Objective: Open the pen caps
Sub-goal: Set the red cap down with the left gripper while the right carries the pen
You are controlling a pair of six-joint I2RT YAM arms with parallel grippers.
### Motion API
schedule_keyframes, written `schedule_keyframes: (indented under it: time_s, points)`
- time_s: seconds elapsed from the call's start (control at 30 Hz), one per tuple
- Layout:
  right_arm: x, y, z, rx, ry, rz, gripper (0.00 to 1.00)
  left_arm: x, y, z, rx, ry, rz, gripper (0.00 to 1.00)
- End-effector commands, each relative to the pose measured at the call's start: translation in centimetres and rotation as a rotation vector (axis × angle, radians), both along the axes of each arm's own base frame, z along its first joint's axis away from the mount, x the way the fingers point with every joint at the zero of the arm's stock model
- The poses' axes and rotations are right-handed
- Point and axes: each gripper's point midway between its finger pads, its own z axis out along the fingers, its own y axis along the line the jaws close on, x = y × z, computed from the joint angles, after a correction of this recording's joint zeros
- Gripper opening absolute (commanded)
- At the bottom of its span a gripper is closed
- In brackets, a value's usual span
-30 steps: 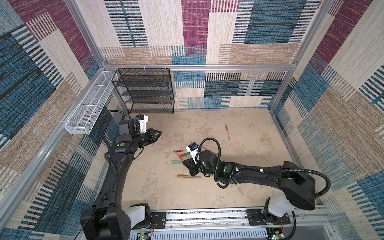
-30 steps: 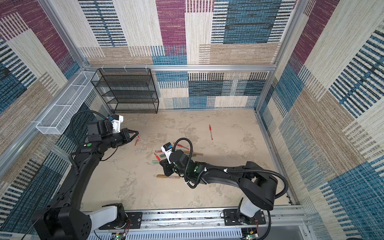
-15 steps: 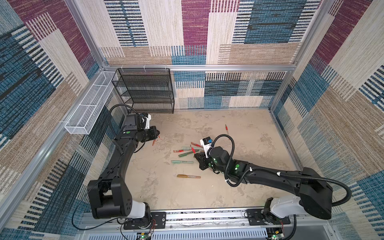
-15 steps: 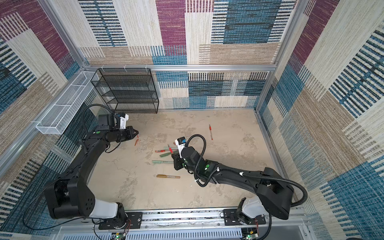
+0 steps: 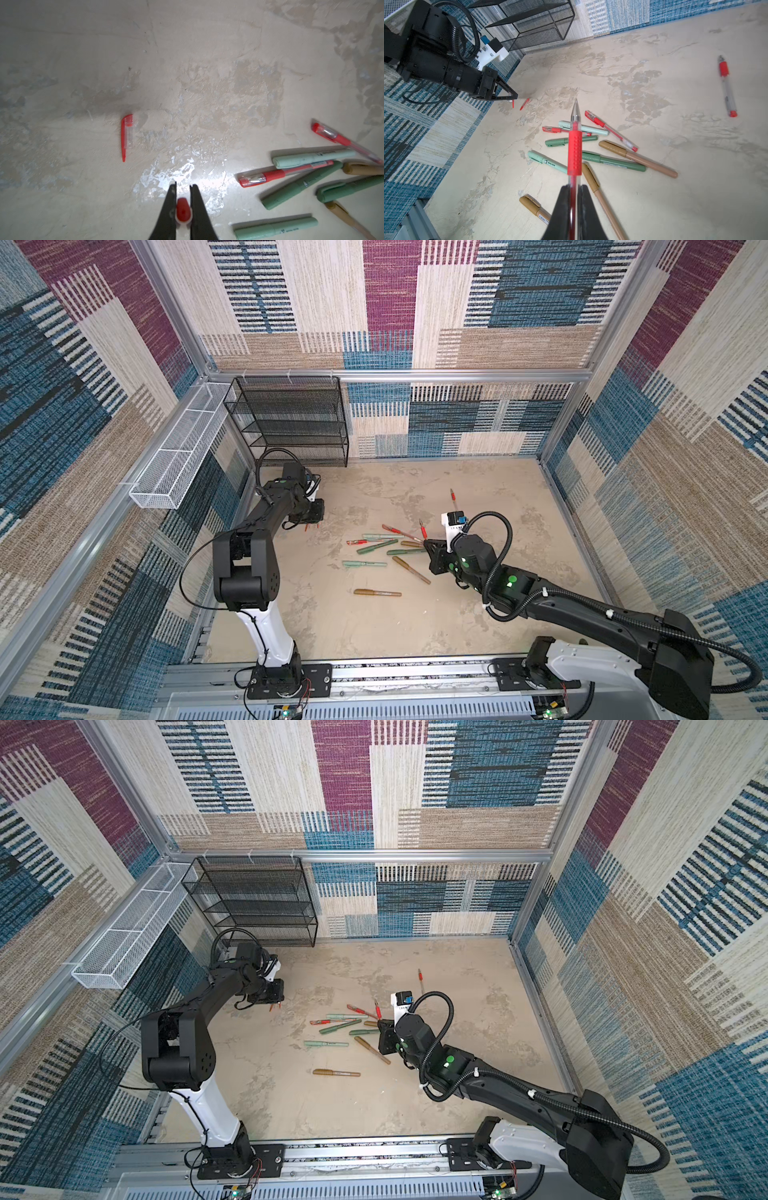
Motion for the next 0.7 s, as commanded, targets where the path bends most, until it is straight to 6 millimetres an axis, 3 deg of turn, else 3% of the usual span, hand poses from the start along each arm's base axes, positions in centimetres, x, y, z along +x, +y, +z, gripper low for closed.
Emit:
schedule_keyframes:
  time_s: [0.0,0.43,0.67]
  points:
    - [0.0,-0.7,0.2,0.015,-0.001,-0.027,0.00,-0.5,0.9,-1.8,0.086,0.077,-0.030,0.00]
    - [-0.6,-1.1,0.1,0.018,-0.009,-0.010,0.00,0.9,2.0,-5.1,0.205,0.177,-0.031,0.00]
    - [-0.6,-1.2,0.5,0.018,-0.019,-0.011,0.00,1.2,2.6,-6.2,0.233,0.207,-0.017,0.10]
